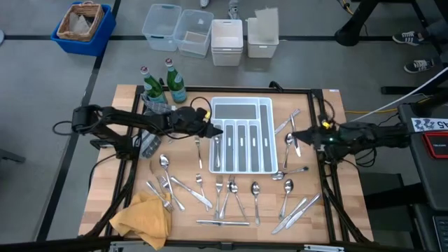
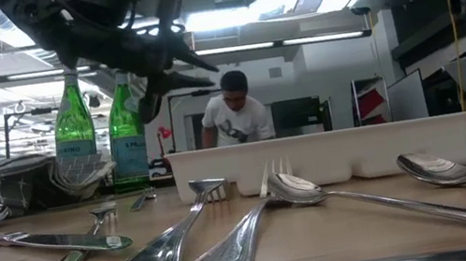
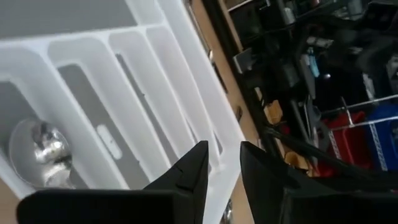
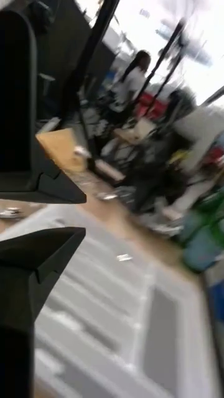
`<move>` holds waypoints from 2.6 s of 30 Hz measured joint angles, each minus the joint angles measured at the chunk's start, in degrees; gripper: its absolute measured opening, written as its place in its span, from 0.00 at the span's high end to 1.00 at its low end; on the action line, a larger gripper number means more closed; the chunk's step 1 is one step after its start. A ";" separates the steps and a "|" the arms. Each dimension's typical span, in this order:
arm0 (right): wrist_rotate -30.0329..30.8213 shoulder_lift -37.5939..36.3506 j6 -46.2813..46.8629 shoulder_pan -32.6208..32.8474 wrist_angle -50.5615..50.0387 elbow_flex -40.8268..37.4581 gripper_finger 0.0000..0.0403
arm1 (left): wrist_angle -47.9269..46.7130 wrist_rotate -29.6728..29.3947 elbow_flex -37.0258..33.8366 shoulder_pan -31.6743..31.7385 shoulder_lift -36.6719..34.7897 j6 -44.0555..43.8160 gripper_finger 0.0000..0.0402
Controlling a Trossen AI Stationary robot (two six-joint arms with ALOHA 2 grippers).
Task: Sort silverware
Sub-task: Put the silver spoon into the silverware tray
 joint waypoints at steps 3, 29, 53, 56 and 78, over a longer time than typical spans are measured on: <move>-4.64 5.97 7.63 0.00 -3.15 1.75 0.81 | -1.18 0.30 0.00 0.52 -0.90 1.13 0.80; -8.84 44.82 39.43 -0.02 -21.19 2.59 0.81 | -8.29 2.07 0.00 0.50 -1.07 6.09 0.80; -6.71 50.43 32.11 -12.62 -17.43 2.52 0.81 | -8.76 2.06 0.00 0.32 -1.07 6.23 0.80; -7.62 51.15 31.46 -13.29 -17.34 2.52 0.81 | -8.74 2.06 0.00 0.32 -1.07 6.25 0.80; -5.39 63.42 31.22 -13.11 -13.60 2.78 0.81 | -9.24 2.04 0.00 0.32 -1.07 6.25 0.80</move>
